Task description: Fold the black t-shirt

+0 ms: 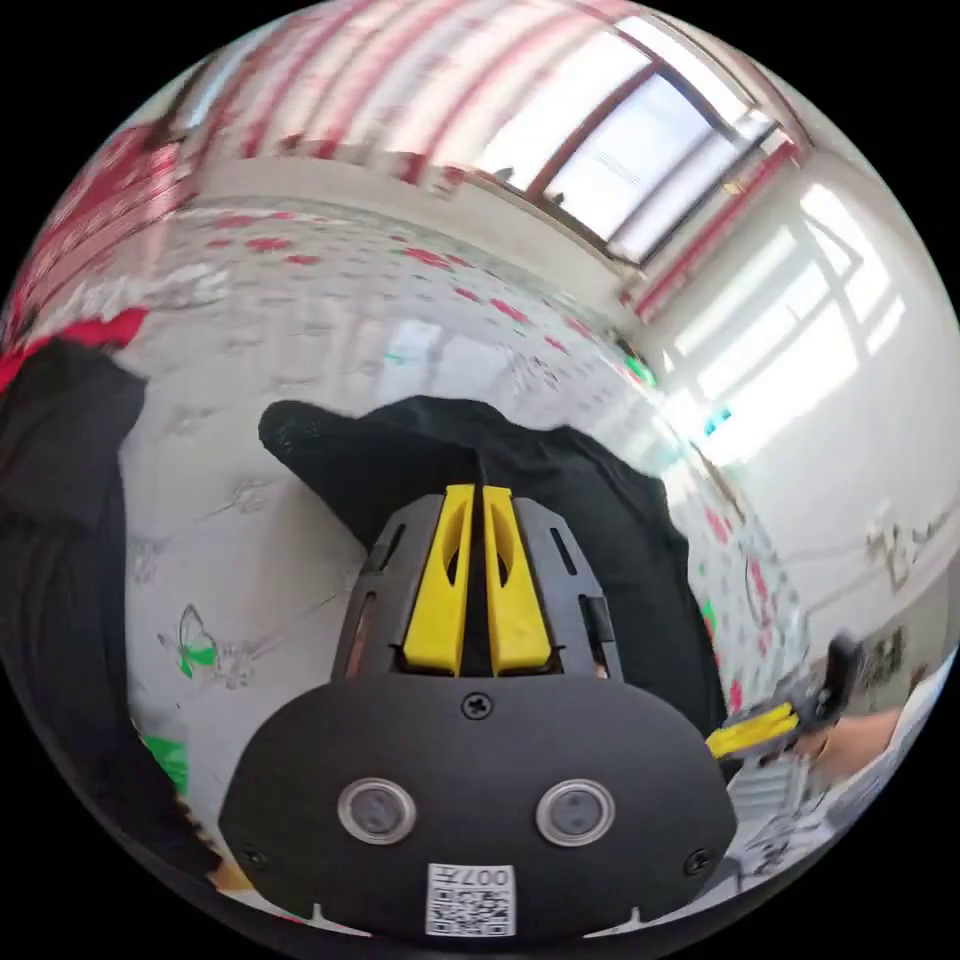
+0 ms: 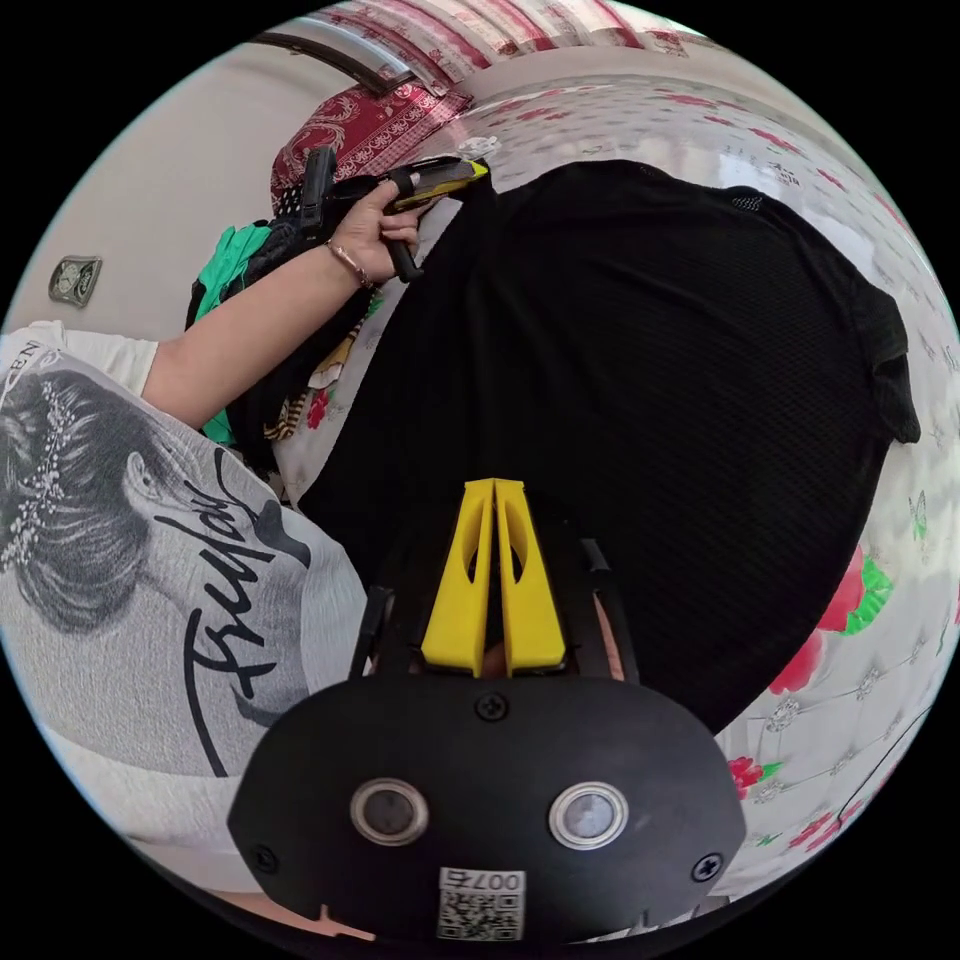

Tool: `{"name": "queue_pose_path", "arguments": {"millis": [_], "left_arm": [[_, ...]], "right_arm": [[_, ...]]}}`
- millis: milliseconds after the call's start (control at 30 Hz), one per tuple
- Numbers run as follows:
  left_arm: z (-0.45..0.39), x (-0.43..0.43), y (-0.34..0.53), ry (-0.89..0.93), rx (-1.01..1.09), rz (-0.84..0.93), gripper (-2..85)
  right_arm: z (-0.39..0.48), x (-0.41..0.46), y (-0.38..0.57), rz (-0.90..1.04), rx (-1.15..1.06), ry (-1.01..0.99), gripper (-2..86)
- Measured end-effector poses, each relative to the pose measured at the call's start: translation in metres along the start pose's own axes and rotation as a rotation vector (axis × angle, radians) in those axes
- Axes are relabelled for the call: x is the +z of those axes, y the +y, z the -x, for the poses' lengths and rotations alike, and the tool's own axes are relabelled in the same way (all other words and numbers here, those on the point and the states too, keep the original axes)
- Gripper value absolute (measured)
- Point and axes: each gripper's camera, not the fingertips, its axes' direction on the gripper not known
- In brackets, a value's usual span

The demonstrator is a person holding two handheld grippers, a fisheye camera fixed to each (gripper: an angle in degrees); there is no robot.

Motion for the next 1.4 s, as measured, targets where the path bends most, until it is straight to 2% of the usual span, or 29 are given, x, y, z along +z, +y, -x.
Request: {"name": "queue_pose_path", "arguments": {"millis": [100, 167, 400, 533, 700, 800, 900, 1067, 1167, 1300, 1400], "left_arm": [[-0.065, 0.046, 0.021, -0.137, 0.234, 0.177, 3.4], [-0.087, 0.055, 0.029, -0.158, 0.266, 0.181, 4.6], [-0.145, 0.027, 0.052, -0.184, 0.264, 0.056, 6.0], [-0.147, 0.038, 0.067, -0.231, 0.203, 0.085, 5.7], [-0.156, 0.089, 0.074, -0.287, 0.186, 0.205, 4.9], [-0.169, 0.103, 0.082, -0.332, 0.215, 0.197, 2.8], [-0.177, 0.110, 0.087, -0.339, 0.211, 0.175, 0.9], [-0.181, 0.122, 0.079, -0.313, 0.168, 0.192, 0.1], [-0.189, 0.117, 0.076, -0.303, 0.172, 0.171, 0.7], [-0.193, 0.102, 0.082, -0.289, 0.133, 0.136, 0.8], [-0.190, 0.097, 0.088, -0.270, 0.074, 0.150, 0.4]], "right_arm": [[-0.012, 0.009, -0.008, -0.014, 0.014, -0.006, -0.1], [-0.015, 0.013, -0.020, -0.020, -0.014, 0.015, 0.0], [-0.022, 0.010, -0.128, -0.138, -0.180, 0.167, 2.9], [-0.023, 0.029, -0.210, -0.179, -0.270, 0.254, 5.1], [-0.046, 0.087, -0.281, -0.049, -0.263, 0.267, 4.9], [-0.067, 0.119, -0.295, 0.085, -0.247, 0.396, 2.3], [-0.089, 0.104, -0.296, 0.025, -0.267, 0.519, 0.5], [-0.147, 0.075, -0.301, 0.006, -0.108, 0.364, 0.5], [-0.162, 0.045, -0.274, -0.118, -0.051, 0.281, 1.4], [-0.193, -0.010, -0.185, -0.309, 0.091, 0.248, 2.3], [-0.234, -0.049, -0.100, -0.395, 0.272, 0.367, 2.7]]}}
